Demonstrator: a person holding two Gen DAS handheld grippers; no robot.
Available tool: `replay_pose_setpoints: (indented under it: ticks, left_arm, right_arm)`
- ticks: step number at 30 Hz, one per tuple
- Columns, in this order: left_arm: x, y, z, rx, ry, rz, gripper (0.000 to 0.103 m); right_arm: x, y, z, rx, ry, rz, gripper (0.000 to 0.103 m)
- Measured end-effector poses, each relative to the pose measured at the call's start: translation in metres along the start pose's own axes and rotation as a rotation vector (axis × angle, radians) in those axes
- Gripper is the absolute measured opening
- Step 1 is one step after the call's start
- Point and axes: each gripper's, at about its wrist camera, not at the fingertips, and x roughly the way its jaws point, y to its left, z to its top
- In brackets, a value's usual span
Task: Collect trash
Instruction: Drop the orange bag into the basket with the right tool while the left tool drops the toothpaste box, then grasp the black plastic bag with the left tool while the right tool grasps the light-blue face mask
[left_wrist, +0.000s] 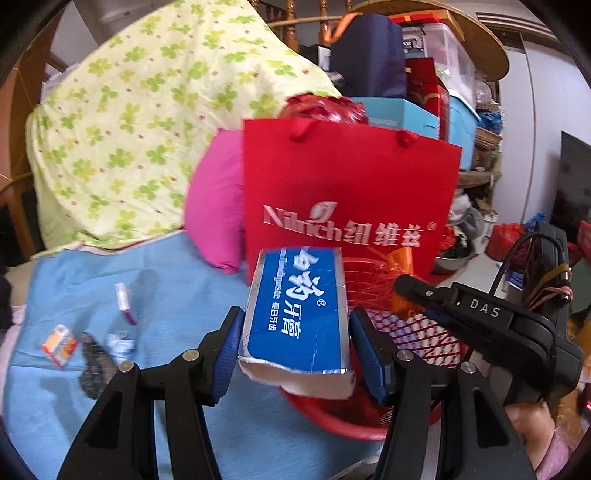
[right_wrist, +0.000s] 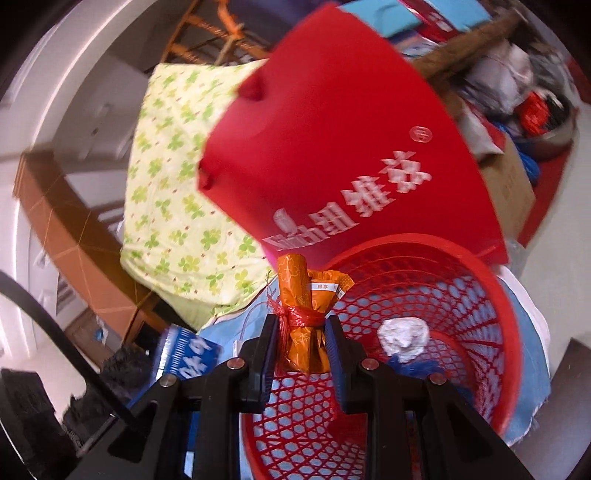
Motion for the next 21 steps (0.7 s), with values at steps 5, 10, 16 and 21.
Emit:
replay_pose_setpoints:
  ticks: [5, 10, 16, 21]
  left_arm:
    - [0.025, -0.012, 0.0, 0.005, 0.039, -0.033, 0.061]
    - [0.024, -0.002, -0.01, -0.002, 0.051, -0.018, 0.061]
    - [0.008, 0.045, -0.03, -0.071, 0.068, 0.048, 0.061]
    - [-0.016, 0.105, -0.06, -0.155, 0.08, 0.155, 0.061]
  right_arm:
    - [0.004, -0.02, 0.008, 0.086, 0.013, -0.03, 0.03]
    - [0.007, -0.027, 0.012, 0.13, 0.015, -0.028, 0.032]
    - [0.007, -0.006, 0.006, 0.076, -0.014, -0.01, 0.035]
    - [-0.005, 0.036, -0.005, -0.082, -0.094, 0.052, 0.035]
